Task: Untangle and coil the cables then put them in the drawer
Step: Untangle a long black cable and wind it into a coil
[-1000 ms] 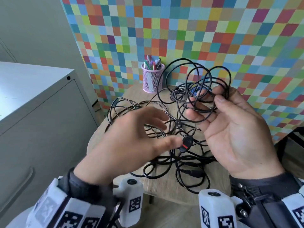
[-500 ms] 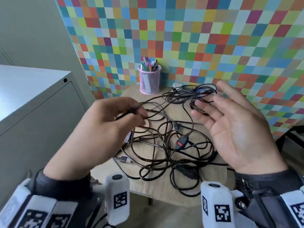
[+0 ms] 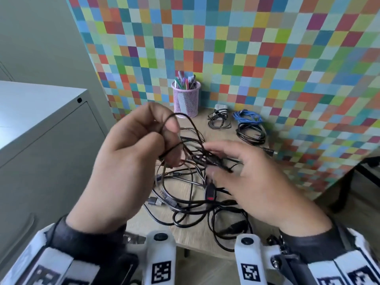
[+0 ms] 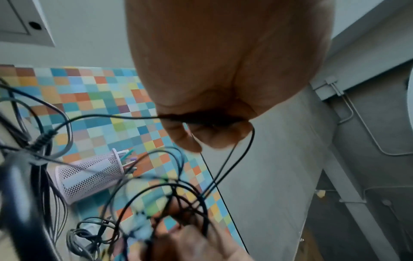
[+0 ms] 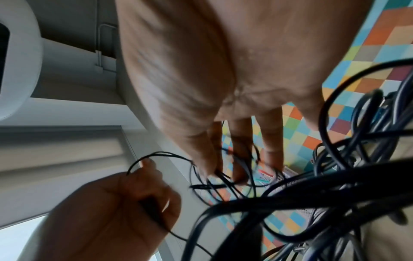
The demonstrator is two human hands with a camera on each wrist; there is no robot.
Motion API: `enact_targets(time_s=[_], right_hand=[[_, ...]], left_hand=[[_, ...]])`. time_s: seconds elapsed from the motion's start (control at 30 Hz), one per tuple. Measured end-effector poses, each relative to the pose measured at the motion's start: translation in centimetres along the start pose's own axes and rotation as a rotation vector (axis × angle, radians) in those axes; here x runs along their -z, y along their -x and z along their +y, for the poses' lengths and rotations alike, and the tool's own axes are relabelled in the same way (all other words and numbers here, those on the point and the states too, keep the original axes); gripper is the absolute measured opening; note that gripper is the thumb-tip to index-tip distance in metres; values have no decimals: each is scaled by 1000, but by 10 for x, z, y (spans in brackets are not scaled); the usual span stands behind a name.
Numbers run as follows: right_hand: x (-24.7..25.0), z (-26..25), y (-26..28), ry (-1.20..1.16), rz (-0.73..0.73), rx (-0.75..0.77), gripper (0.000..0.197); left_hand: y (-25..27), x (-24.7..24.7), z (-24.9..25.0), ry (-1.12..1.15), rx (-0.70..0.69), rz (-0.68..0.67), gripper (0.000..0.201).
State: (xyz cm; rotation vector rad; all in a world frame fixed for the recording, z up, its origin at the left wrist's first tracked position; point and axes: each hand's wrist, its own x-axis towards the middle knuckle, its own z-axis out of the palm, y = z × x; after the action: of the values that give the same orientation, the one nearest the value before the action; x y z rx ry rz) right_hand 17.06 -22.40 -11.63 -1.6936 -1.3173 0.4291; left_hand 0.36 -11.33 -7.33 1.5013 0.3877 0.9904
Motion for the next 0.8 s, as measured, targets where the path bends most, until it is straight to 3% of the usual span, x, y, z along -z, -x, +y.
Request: enact_targets(time_s=[0.1,0.17,0.3,0.37,0.47,0.57,0.7,0.8], right_hand=[[5,-2,-3,-113,126,-10,19],[8,-2,-4,-250,169,-24,19],[8,-3,-5,-465,232,-76,12],[7,-4,-6,-545,247,-84,7],[5,-6,-7,-669,278,-96,6],[8,-9,-6,-726,294,-67,4],[12,-15,-5,-807,296,-35,12],[15,-18,-3,-840,289,-34,11]], left_hand=[[-5,9,-2,28,60,109,31],[-8,14,-3,-35,97,82,16],[-6,17,-6,-413,122,12,49],[-3,13,-8,-562,77,42,58],[-2,7,-12,-656,-50,112,42],[-1,1,-15,-716,-43,82,18],[2,-6,-19,-815,-3,11,12],[2,-7,-23,-917,1,-8,22]])
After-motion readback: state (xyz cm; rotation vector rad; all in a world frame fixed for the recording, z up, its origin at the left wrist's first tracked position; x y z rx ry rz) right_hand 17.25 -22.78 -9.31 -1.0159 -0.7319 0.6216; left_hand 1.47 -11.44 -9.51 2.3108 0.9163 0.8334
